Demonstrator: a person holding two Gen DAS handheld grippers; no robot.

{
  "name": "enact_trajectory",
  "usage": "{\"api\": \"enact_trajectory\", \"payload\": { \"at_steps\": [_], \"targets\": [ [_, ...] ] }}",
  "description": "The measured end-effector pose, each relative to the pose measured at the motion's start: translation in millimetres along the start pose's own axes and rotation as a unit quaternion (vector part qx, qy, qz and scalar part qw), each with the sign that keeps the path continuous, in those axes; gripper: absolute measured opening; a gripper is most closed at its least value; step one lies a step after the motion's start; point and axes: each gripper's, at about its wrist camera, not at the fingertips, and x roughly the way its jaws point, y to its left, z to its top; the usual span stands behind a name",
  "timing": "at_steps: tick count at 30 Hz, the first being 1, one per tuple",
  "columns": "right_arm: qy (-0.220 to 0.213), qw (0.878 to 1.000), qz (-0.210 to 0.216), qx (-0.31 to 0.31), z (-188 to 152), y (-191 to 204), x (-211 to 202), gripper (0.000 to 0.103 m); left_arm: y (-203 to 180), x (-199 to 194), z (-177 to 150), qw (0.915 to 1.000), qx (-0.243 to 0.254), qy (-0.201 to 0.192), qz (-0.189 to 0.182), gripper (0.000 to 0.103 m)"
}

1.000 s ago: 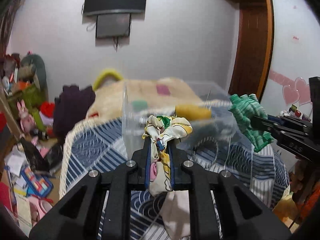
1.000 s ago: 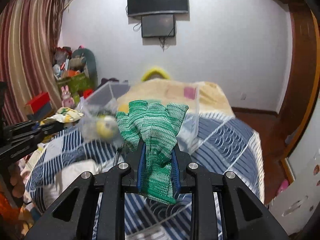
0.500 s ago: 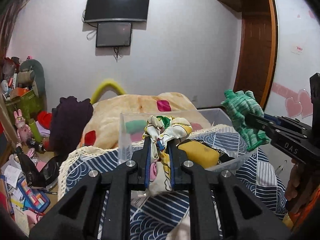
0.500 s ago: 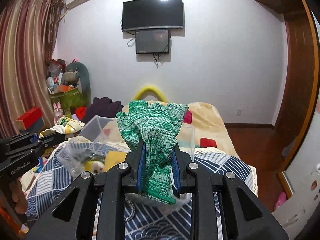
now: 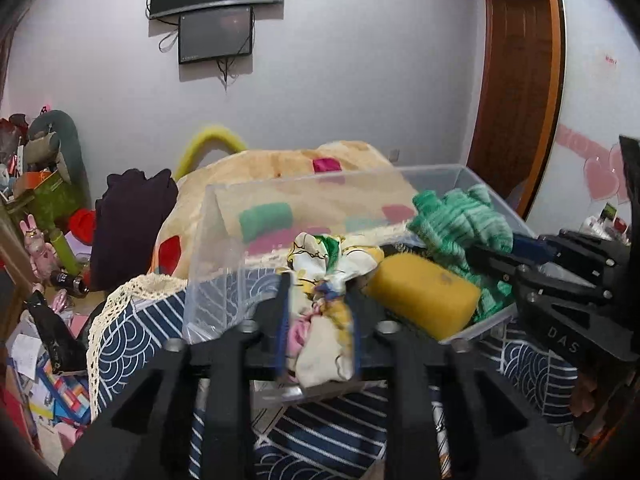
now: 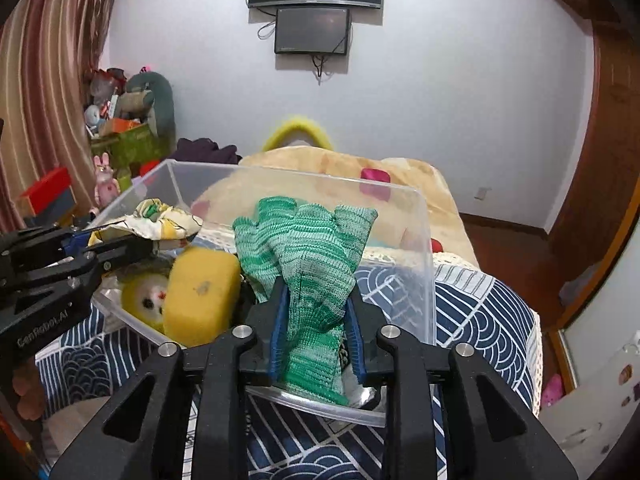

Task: Organize soft objects
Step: 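Lower the floral cloth into the box with left tool while right drops the glove, then grasp the white pouch with left tool while right tool grasps the braided cord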

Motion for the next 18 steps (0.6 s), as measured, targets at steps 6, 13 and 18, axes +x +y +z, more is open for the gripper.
{"api": "enact_trajectory", "payload": {
  "at_steps": [6,13,18],
  "targets": [
    [-0.001,1.000,0.009,0.005,5.5,-4.1,-10.8,0.049,-6.5,-16.0,0.7,0.9998,0.004,-0.020,0.000,0.067],
    [-0.040,0.999,0.004,0.005,9.9,-4.8,-39.0,0.066,-8.0,-50.3,7.3,0.9985,0.010,-0.052,-0.012,0.082],
    [-0.054,0.998,0.019,0.012,7.3,-7.0,-57.6,0.066,-3.9,-77.7,-0.6,0.9973,0.006,-0.071,-0.017,0.101]
  ]
}}
